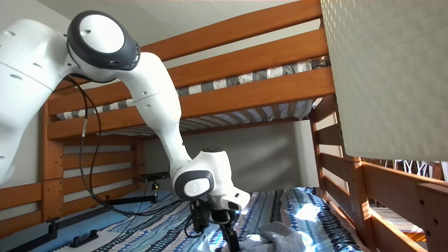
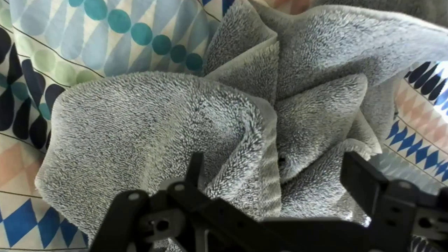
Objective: Move the towel to the left
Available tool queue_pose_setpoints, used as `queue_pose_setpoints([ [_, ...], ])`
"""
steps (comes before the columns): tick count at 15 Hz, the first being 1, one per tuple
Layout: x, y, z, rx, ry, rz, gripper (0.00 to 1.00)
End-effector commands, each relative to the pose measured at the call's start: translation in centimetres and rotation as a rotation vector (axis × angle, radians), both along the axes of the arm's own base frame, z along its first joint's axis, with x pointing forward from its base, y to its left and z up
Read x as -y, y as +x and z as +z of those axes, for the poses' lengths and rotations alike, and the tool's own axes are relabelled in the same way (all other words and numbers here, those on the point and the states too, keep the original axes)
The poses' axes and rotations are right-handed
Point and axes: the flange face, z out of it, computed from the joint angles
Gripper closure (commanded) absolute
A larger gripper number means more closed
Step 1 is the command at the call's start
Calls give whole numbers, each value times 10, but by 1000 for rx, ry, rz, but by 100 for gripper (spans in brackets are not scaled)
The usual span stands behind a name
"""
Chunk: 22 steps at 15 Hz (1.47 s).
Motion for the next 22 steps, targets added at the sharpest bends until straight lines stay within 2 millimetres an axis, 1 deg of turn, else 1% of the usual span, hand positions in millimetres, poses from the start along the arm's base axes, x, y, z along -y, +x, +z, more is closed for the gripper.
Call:
queue_pose_setpoints([
  [1, -8, 12, -11, 18, 20, -89, 0],
  [4, -5, 17, -15, 45, 22, -140, 0],
  [8, 8, 31, -16, 97, -8, -172, 0],
  [10, 7, 34, -18, 94, -12, -182, 0],
  [11, 5, 34, -19, 86, -7, -186, 25],
  [12, 2, 34, -20, 78, -2, -185, 26],
  [15, -4, 33, -24, 71, 5, -183, 48],
  [19, -7, 33, -28, 60, 15, -186, 76],
  [22, -10, 33, -27, 55, 31, -182, 98],
])
